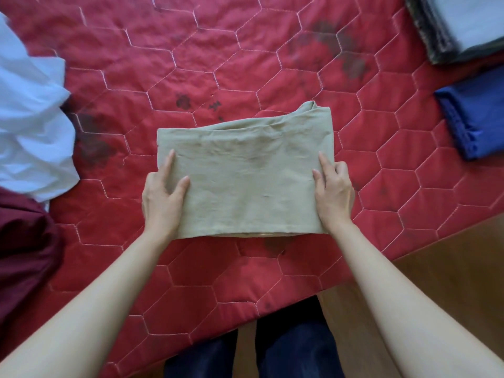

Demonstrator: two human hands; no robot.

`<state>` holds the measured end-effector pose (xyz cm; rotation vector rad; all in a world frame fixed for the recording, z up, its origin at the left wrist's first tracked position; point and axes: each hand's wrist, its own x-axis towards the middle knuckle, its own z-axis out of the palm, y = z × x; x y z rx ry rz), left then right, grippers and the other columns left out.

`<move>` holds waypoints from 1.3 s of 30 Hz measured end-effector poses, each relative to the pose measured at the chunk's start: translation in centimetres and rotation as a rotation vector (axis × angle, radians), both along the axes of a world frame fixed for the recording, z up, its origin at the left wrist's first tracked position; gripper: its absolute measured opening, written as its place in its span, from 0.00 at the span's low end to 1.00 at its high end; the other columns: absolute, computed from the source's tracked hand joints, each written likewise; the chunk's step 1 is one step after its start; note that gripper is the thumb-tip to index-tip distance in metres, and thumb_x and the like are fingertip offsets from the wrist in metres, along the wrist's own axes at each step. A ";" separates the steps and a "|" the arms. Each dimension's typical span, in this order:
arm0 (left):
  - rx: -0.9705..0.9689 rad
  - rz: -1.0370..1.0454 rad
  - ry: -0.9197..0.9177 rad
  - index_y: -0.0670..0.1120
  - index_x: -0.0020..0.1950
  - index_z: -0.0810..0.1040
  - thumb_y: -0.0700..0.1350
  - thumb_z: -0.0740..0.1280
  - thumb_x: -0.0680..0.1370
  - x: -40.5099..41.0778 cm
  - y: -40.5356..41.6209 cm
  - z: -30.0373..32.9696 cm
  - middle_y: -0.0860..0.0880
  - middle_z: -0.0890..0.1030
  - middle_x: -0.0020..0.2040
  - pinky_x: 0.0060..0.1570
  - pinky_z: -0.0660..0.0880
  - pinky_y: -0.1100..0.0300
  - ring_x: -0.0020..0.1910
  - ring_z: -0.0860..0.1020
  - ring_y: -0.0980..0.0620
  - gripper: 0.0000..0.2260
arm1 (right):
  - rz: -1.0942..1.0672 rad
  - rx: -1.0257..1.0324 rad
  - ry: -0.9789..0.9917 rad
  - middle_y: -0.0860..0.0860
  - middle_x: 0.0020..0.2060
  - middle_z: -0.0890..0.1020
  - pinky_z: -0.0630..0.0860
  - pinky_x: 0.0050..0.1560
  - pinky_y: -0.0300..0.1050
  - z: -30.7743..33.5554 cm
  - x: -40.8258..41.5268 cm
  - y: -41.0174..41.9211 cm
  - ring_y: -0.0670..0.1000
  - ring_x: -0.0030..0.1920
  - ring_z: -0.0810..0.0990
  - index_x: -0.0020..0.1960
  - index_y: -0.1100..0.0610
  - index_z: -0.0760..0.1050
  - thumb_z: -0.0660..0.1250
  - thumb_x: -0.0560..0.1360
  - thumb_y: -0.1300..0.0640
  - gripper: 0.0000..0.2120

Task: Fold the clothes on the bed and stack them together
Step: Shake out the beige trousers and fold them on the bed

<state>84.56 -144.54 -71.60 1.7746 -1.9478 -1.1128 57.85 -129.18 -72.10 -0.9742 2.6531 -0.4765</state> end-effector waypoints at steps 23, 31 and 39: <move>-0.047 -0.160 0.210 0.59 0.74 0.65 0.46 0.66 0.79 -43.7 21.9 7.8 0.45 0.72 0.52 0.52 0.64 0.63 0.51 0.71 0.52 0.25 | -0.088 -0.154 0.230 0.62 0.49 0.74 0.76 0.45 0.56 11.8 -40.5 25.2 0.62 0.43 0.77 0.69 0.60 0.72 0.64 0.79 0.59 0.19; -0.124 -0.167 0.243 0.57 0.74 0.66 0.45 0.67 0.79 -52.4 18.0 8.9 0.45 0.73 0.51 0.50 0.62 0.69 0.50 0.71 0.54 0.25 | -0.080 -0.224 0.294 0.61 0.47 0.75 0.74 0.41 0.50 12.6 -49.6 21.8 0.61 0.41 0.77 0.68 0.60 0.74 0.65 0.78 0.60 0.18; -0.167 -0.056 0.257 0.56 0.74 0.67 0.44 0.67 0.78 -60.7 8.6 10.0 0.48 0.71 0.52 0.54 0.63 0.69 0.53 0.71 0.55 0.25 | 0.040 -0.276 0.285 0.64 0.49 0.75 0.75 0.47 0.56 13.2 -59.9 9.9 0.63 0.46 0.77 0.67 0.61 0.74 0.64 0.78 0.60 0.18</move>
